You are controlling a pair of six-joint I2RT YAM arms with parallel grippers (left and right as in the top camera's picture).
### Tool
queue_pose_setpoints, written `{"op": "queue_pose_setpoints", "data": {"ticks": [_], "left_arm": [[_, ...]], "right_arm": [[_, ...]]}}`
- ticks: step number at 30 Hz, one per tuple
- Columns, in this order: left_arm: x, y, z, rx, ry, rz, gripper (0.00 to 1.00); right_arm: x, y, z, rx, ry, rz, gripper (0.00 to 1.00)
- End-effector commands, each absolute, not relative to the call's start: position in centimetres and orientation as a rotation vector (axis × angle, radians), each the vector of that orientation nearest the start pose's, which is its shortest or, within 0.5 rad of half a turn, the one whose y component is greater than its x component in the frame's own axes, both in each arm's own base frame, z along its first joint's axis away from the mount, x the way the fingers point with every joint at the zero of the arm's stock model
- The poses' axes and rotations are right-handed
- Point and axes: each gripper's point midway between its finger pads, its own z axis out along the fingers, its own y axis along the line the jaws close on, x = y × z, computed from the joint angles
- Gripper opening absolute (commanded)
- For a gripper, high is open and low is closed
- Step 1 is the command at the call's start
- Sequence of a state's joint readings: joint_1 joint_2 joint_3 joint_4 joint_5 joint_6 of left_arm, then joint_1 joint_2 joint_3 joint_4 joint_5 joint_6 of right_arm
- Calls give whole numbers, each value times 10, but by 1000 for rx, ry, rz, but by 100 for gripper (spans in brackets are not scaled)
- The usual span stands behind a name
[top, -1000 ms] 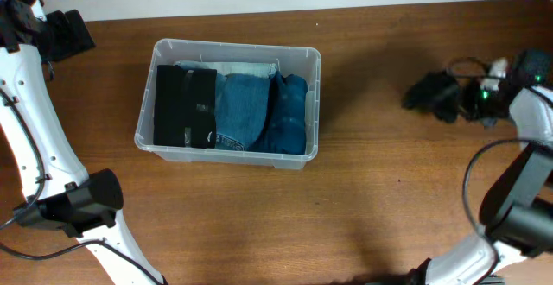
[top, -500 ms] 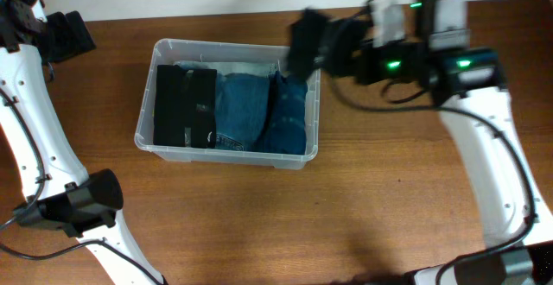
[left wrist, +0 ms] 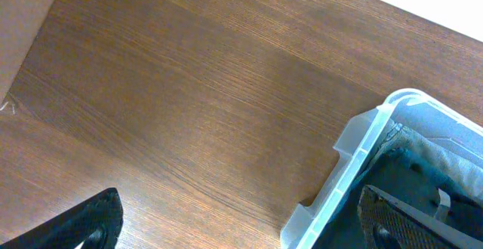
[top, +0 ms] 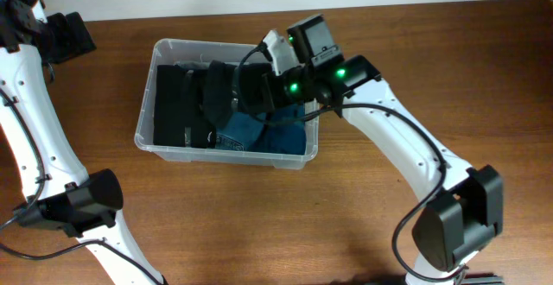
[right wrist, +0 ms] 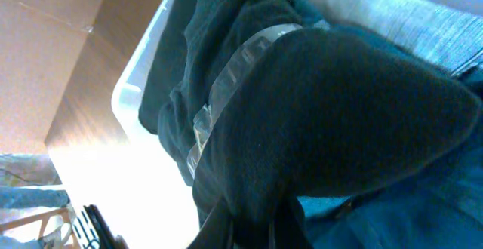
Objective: Pack container
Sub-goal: 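Carry the second black garment with the right gripper into the box center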
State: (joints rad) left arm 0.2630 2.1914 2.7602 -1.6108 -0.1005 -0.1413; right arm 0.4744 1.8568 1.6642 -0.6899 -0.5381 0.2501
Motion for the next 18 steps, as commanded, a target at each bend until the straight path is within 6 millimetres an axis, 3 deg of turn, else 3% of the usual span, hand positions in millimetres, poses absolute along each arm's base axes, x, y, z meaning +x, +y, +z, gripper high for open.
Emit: {"op": "queue_pose_setpoints", "data": {"ticks": [1, 9, 10, 11, 12, 16, 18], "left_arm": [[445, 137, 313, -539, 2529, 167, 99], [445, 137, 313, -539, 2529, 167, 99], [445, 137, 313, -539, 2529, 167, 99], [445, 137, 313, -539, 2529, 167, 100], [445, 137, 313, -539, 2530, 166, 99], [445, 137, 313, -539, 2529, 166, 99], [445, 137, 313, -539, 2529, 166, 99]], "right_arm": [[400, 301, 202, -494, 2485, 936, 4], [406, 296, 198, -474, 2490, 865, 4], [406, 296, 196, -474, 2492, 857, 10], [406, 295, 194, -471, 2500, 846, 44], [405, 293, 191, -464, 2516, 831, 99], [409, 271, 176, -404, 2582, 658, 99], [410, 267, 175, -460, 2567, 612, 98]]}}
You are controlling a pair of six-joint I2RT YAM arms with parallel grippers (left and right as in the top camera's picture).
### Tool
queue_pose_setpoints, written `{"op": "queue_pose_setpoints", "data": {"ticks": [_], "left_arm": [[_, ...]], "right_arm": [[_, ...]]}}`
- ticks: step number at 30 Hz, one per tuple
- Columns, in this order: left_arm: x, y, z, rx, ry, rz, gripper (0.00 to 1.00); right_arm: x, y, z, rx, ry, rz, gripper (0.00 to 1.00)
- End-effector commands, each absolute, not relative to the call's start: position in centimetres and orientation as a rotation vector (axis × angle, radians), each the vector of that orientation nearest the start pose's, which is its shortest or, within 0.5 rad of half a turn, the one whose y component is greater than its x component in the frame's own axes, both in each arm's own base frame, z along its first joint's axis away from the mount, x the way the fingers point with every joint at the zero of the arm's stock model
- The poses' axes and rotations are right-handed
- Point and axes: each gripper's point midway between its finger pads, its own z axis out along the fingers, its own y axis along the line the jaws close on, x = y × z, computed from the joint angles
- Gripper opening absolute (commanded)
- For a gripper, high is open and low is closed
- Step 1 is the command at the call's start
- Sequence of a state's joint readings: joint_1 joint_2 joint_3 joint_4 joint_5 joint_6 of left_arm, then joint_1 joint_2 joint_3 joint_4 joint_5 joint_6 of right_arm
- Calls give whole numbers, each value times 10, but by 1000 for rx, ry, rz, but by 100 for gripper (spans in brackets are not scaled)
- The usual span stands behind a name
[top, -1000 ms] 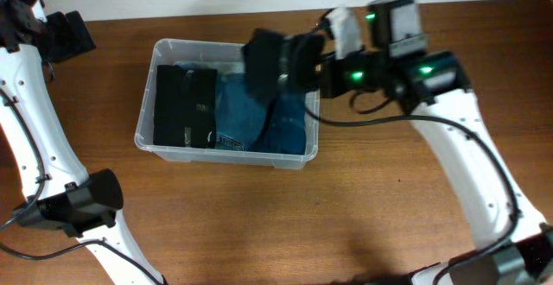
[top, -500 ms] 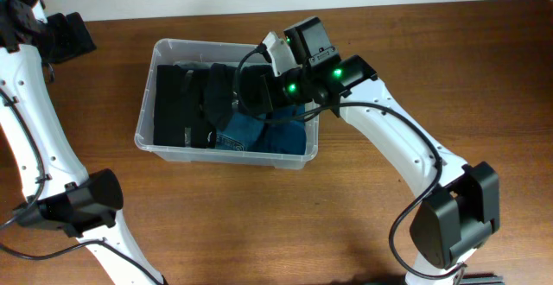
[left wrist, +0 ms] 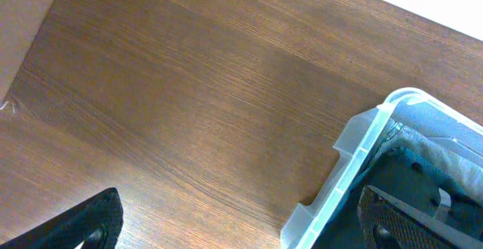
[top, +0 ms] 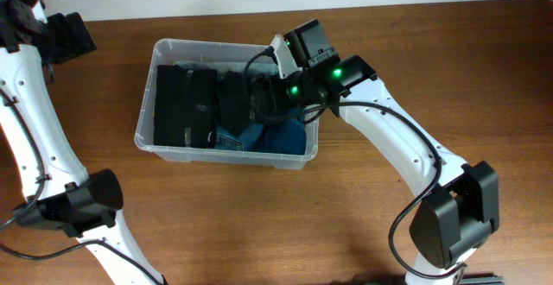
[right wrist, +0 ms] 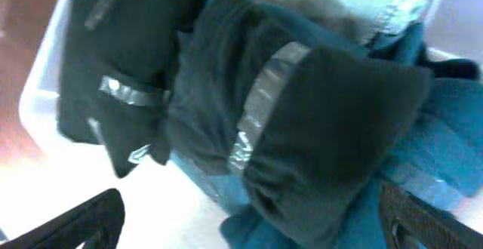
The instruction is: Pack container
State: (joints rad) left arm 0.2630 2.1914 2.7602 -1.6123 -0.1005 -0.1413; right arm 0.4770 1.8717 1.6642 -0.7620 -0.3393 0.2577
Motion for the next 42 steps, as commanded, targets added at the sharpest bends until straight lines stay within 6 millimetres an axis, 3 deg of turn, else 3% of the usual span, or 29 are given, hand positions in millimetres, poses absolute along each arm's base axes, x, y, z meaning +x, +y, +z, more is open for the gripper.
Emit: {"op": "queue_pose_setpoints", "data": {"ticks": [1, 4, 7, 10, 14, 17, 18, 19, 25, 30, 32, 33, 35, 42], "left_arm": [[445, 137, 313, -539, 2529, 166, 99], [445, 137, 313, -539, 2529, 165, 100], [445, 137, 313, -539, 2527, 167, 100], [446, 137, 313, -539, 2525, 166, 99], [445, 137, 313, -539, 2526, 167, 99], [445, 137, 313, -539, 2526, 167, 99], [445, 137, 313, -539, 2526, 167, 99], [445, 137, 313, -539, 2526, 167, 99], [445, 137, 313, -539, 2526, 167, 99], [445, 137, 313, -539, 2526, 167, 99], [445, 137, 313, -539, 2526, 167, 99], [445, 137, 313, -539, 2526, 167, 99], [445, 137, 313, -539, 2526, 167, 99], [445, 137, 313, -539, 2526, 167, 99]], "right_arm": [[411, 266, 175, -475, 2560, 597, 98], [420, 254, 174, -450, 2554, 523, 99], [431, 228, 192, -376, 2541, 455, 99], [444, 184, 221, -254, 2535, 362, 98], [453, 94, 265, -16, 2544, 220, 98], [451, 48, 292, 109, 2525, 185, 99], [448, 42, 294, 132, 2531, 189, 99], [445, 40, 295, 141, 2539, 252, 98], [446, 35, 294, 155, 2542, 243, 99], [428, 21, 281, 160, 2630, 156, 98], [427, 29, 284, 21, 2625, 190, 99], [426, 40, 293, -160, 2581, 232, 99], [418, 53, 311, -319, 2508, 279, 98], [378, 57, 394, -340, 2192, 185, 98]]}}
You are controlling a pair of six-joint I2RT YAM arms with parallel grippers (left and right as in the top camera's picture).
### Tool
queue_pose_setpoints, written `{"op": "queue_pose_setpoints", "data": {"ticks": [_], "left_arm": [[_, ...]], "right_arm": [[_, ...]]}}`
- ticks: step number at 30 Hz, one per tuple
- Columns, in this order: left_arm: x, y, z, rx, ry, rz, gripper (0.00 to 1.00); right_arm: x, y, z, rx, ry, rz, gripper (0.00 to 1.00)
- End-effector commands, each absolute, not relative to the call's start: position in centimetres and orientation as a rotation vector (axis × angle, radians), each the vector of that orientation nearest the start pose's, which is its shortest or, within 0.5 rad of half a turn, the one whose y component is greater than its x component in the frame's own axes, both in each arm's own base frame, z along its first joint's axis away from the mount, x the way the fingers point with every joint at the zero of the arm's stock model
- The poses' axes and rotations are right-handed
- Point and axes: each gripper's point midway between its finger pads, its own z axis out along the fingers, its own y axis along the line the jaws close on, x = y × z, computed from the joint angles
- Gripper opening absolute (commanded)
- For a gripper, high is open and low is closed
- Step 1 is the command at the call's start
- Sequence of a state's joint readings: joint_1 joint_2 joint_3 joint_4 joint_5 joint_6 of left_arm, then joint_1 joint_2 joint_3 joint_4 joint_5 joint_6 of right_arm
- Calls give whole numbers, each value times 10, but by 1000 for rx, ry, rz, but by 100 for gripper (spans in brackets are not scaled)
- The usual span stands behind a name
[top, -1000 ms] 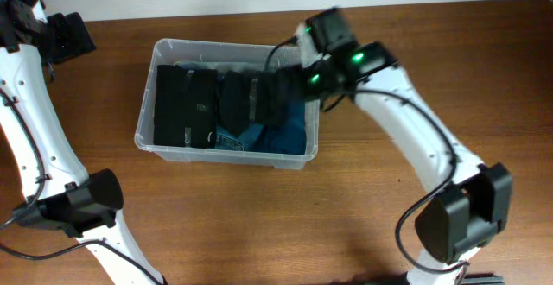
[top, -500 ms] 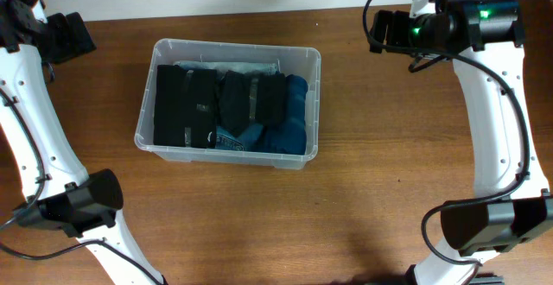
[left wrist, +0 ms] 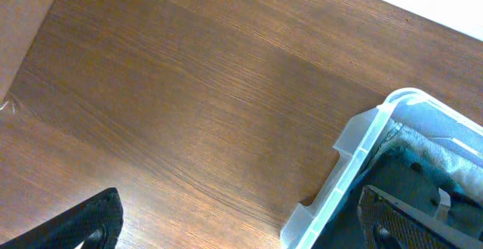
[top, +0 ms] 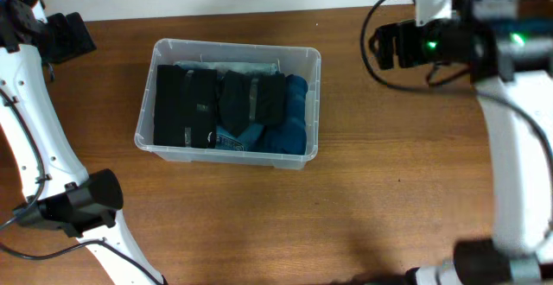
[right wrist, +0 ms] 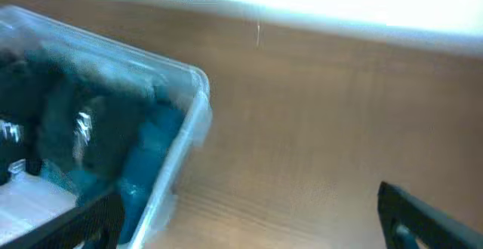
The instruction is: Pack container
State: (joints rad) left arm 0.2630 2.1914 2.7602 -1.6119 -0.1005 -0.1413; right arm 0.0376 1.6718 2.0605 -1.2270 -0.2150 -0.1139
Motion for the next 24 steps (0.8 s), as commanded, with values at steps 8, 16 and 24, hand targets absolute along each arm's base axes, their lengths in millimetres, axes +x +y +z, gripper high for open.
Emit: {"op": "queue_pose_setpoints", "data": {"ticks": [8, 16, 24], "left_arm": [[445, 137, 313, -539, 2526, 167, 99], [445, 137, 313, -539, 2526, 167, 99], [445, 137, 313, -539, 2526, 167, 99]], "right_arm": [[288, 50, 374, -328, 1925, 136, 98], [250, 48, 271, -320, 1615, 94, 98], [241, 35, 191, -274, 1599, 49, 98]]}}
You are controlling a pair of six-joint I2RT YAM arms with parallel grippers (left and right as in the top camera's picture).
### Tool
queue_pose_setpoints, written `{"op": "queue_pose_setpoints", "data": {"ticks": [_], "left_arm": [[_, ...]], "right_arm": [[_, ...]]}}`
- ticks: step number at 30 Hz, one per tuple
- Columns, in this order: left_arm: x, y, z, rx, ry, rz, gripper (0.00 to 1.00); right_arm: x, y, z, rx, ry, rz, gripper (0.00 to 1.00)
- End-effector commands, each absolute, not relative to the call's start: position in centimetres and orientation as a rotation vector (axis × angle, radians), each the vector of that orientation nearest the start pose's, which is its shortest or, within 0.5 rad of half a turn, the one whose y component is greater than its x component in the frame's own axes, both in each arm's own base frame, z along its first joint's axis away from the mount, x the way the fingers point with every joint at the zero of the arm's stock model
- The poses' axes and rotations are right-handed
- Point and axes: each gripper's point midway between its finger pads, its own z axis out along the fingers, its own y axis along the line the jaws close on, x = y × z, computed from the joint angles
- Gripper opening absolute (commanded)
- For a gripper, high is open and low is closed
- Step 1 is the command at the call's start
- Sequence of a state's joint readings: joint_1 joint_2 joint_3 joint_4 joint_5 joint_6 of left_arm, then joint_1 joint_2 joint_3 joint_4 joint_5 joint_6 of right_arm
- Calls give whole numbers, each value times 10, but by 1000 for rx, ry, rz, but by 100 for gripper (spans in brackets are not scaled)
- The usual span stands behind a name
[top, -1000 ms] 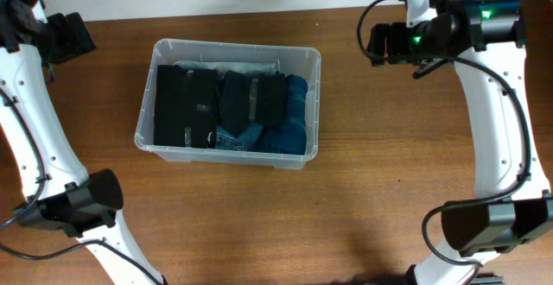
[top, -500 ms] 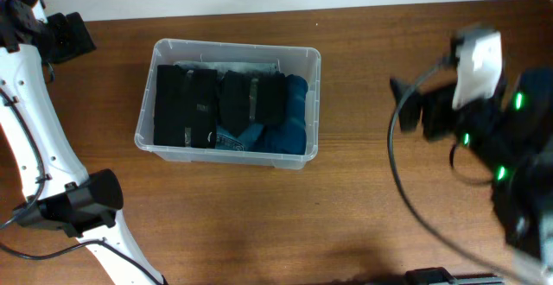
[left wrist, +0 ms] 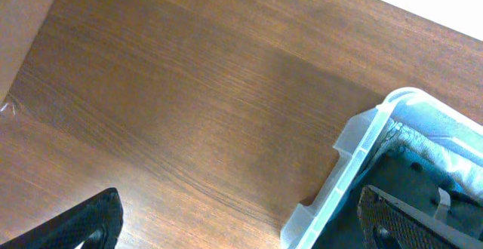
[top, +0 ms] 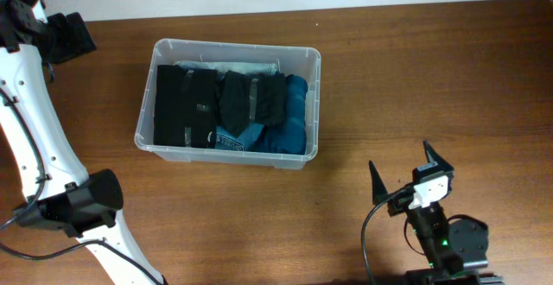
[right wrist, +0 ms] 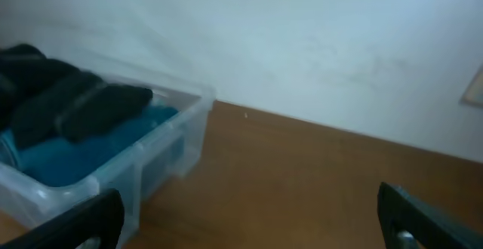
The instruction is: Pack container
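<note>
The clear plastic container (top: 313, 95) stands left of centre on the brown table. Packed in a row inside it are flat black folded clothes (top: 184, 105), a black taped bundle (top: 251, 98) and blue cloth (top: 292, 125), with pale denim (top: 229, 65) along the back. My right gripper (top: 403, 171) sits low at the front right, well away from the container, open and empty. In the right wrist view the gripper (right wrist: 249, 226) faces the container (right wrist: 189, 109) from the side. My left gripper (left wrist: 241, 222) hangs open over bare wood by the container's corner (left wrist: 355, 166).
The left arm's white links (top: 34, 129) run down the table's left side. The right arm's base (top: 454, 242) sits at the front edge. A pale wall (right wrist: 302, 45) rises behind the table.
My right arm was raised over the back right of the table. Now it is folded low at the front right, its gripper still open. The left gripper and the container's contents are unchanged.
First my right gripper was in the container with a black bundle raised against it. Then it stood open and the bundle lay between the black stack and the blue cloth. Later the arm was clear to the right, and now rests at the front.
</note>
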State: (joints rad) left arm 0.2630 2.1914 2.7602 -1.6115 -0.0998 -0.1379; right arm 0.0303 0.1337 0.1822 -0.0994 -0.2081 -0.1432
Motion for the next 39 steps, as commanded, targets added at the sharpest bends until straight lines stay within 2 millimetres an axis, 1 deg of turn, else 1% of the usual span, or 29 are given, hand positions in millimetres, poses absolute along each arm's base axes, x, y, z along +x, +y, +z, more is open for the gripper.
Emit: {"op": "queue_pose_setpoints", "data": {"ticks": [1, 3, 5, 7, 9, 13, 15, 39], "left_arm": [[445, 137, 313, -539, 2526, 167, 99], [445, 137, 313, -538, 2526, 167, 99], [445, 137, 313, -539, 2526, 167, 99], [445, 137, 313, -539, 2526, 167, 100], [445, 137, 313, -539, 2526, 167, 99], [445, 137, 313, -538, 2525, 167, 99], [445, 137, 313, -539, 2526, 167, 99], [446, 136, 313, -536, 2526, 167, 99]], "right_arm": [[242, 33, 185, -270, 1606, 46, 98], [243, 30, 170, -238, 1629, 55, 98], [245, 19, 158, -133, 1658, 60, 98], [246, 10, 154, -61, 1666, 41, 99], [246, 3, 153, -32, 1668, 8, 98], [246, 4, 153, -34, 1667, 11, 99], [245, 5, 157, -38, 1649, 15, 98], [245, 5, 157, -38, 1650, 15, 98]]}}
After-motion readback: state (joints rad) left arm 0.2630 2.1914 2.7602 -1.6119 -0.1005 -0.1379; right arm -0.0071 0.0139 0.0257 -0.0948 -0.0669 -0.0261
